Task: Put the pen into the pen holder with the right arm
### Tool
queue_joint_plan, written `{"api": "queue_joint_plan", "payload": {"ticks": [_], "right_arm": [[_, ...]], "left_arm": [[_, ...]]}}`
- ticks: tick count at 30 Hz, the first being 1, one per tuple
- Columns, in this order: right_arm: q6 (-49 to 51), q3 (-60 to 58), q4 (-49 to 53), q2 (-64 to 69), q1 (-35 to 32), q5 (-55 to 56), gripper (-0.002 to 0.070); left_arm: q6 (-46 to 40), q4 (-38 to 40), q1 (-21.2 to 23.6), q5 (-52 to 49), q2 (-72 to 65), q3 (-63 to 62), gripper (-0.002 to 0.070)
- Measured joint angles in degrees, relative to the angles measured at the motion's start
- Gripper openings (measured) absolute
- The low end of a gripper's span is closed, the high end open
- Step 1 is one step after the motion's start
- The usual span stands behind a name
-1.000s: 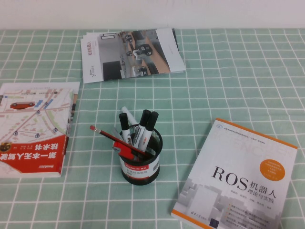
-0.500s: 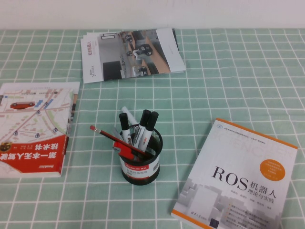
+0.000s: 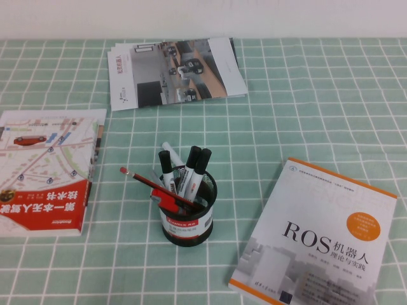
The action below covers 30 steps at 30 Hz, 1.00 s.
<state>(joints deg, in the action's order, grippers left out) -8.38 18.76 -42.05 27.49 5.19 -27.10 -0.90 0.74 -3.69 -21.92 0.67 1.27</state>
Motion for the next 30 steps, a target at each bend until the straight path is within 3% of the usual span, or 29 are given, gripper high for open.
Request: {"api": "queue_joint_plan", "payload": {"ticks": [15,30], "right_arm": [[0.3,35.7,13.1,39.4,0.5,-22.9,-0.0020],[9.3,76.8,30.4,77.5,17.9,-34.5,-0.0020]], "left_arm": [[0.0,0.0,0.0,0.0,0.0,0.0,-0.0004],[0.0,0.0,0.0,0.0,0.0,0.0,-0.0004]]}}
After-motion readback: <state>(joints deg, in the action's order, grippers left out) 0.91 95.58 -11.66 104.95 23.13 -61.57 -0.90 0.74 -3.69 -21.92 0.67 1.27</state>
